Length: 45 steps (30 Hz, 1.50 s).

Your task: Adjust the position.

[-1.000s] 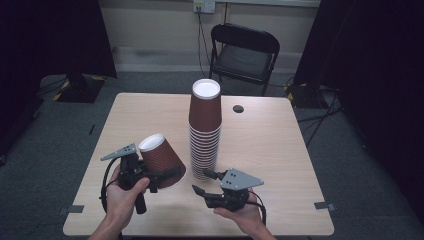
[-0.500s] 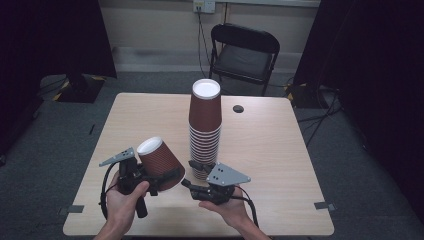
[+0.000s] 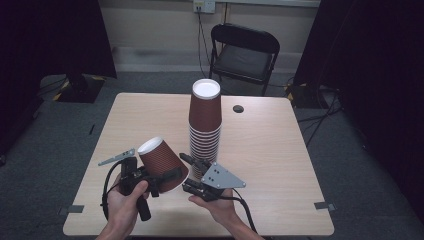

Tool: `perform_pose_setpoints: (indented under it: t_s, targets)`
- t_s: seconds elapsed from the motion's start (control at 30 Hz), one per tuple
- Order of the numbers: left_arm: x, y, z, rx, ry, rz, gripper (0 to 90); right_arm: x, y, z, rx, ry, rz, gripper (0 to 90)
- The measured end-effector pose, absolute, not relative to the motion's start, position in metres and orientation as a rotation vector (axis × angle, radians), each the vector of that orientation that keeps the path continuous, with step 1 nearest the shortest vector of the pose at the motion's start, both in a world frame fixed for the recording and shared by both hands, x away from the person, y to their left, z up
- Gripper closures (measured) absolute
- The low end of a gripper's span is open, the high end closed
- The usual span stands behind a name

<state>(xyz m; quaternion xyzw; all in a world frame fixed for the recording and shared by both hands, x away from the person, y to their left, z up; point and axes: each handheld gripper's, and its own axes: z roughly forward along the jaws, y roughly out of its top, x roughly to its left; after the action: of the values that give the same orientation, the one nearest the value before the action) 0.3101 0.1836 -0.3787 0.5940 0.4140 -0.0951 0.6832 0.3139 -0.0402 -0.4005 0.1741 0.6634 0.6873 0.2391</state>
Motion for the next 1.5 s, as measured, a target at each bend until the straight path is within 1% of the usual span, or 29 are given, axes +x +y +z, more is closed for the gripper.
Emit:
perform_pose_setpoints:
  t_s: [0.1, 0.17, 0.27, 0.4, 0.43, 0.57, 0.73, 0.9, 1.27, 1.5]
  targets:
    - [0.310, 0.182, -0.379, 1.319, 0.926, -0.251, 12.1, 0.314, -0.038, -0.399, 0.473, 1.777, 1.887, 59.6]
    - [0.310, 0.181, -0.380, 1.322, 0.922, -0.256, 12.1, 0.314, -0.036, -0.399, 0.489, 1.766, 1.890, 59.0]
    - [0.311, 0.179, -0.380, 1.327, 0.917, -0.266, 12.0, 0.315, -0.036, -0.399, 0.501, 1.758, 1.913, 62.3]
    - [0.311, 0.176, -0.380, 1.331, 0.909, -0.263, 11.7, 0.314, -0.035, -0.399, 0.510, 1.759, 1.905, 70.6]
    - [0.312, 0.175, -0.381, 1.332, 0.907, -0.265, 11.6, 0.314, -0.036, -0.399, 0.506, 1.765, 1.917, 74.5]
    - [0.312, 0.175, -0.380, 1.332, 0.909, -0.271, 10.8, 0.314, -0.037, -0.399, 0.505, 1.764, 1.904, 78.9]
    - [0.313, 0.175, -0.379, 1.341, 0.890, -0.276, 10.0, 0.313, -0.038, -0.398, 0.488, 1.757, 1.900, 80.4]
    - [0.312, 0.178, -0.372, 1.355, 0.870, -0.213, 10.2, 0.313, -0.041, -0.398, 0.499, 1.768, 1.902, 83.0]
    - [0.317, 0.182, -0.374, 1.369, 0.840, -0.267, 9.9, 0.311, -0.042, -0.396, 0.499, 1.785, 1.879, 83.9]
    - [0.318, 0.179, -0.373, 1.396, 0.834, -0.246, 8.9, 0.311, -0.045, -0.396, 0.518, 1.827, 1.873, 84.0]
